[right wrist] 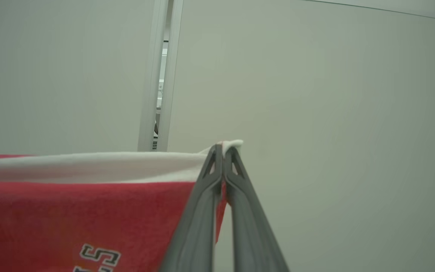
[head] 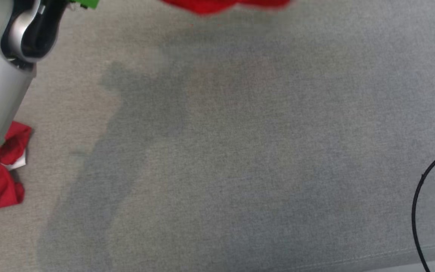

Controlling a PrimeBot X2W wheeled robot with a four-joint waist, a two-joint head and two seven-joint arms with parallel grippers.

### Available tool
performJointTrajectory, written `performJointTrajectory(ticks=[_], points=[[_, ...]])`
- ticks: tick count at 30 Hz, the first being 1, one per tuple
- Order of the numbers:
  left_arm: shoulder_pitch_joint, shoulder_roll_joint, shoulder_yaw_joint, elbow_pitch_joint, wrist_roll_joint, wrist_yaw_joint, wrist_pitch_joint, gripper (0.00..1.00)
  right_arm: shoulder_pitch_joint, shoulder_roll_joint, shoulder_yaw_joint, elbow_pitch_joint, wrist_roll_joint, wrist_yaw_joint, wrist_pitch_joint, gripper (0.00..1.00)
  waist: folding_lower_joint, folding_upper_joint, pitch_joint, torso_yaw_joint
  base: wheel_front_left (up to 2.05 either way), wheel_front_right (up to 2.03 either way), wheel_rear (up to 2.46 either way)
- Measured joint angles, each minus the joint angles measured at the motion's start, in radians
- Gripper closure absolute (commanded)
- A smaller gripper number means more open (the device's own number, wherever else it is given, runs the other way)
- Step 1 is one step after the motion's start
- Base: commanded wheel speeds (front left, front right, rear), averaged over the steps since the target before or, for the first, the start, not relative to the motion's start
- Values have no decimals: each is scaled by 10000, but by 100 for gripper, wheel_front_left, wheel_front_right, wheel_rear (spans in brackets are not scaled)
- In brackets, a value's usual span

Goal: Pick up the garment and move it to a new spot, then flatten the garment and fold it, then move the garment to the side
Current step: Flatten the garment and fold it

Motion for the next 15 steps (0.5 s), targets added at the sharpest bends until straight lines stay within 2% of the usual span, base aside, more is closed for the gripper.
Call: performJointTrajectory(ticks=[2,5,8,13,15], points=[[-42,-79,-186,178,-96,0,-90,100,63,151,-151,-102,-50,0,0,100,0,0,249,-59,0,0,0],[452,-144,-566,389,-449,0,-180,100,979,399,-257,-274,-59,0,0,100,1,0,486,-168,0,0,0],[1747,-270,-941,658,-836,0,-186,100,2396,558,-336,-405,109,0,0,100,0,0,463,-252,0,0,0],[4475,-780,-376,995,-1145,-2,-224,100,5043,940,-663,-497,374,4,0,100,0,0,95,-275,0,0,0],[5597,-1037,-514,1175,-1106,-4,-224,100,5919,1051,-792,-447,504,6,0,100,0,0,-70,-264,0,0,0]])
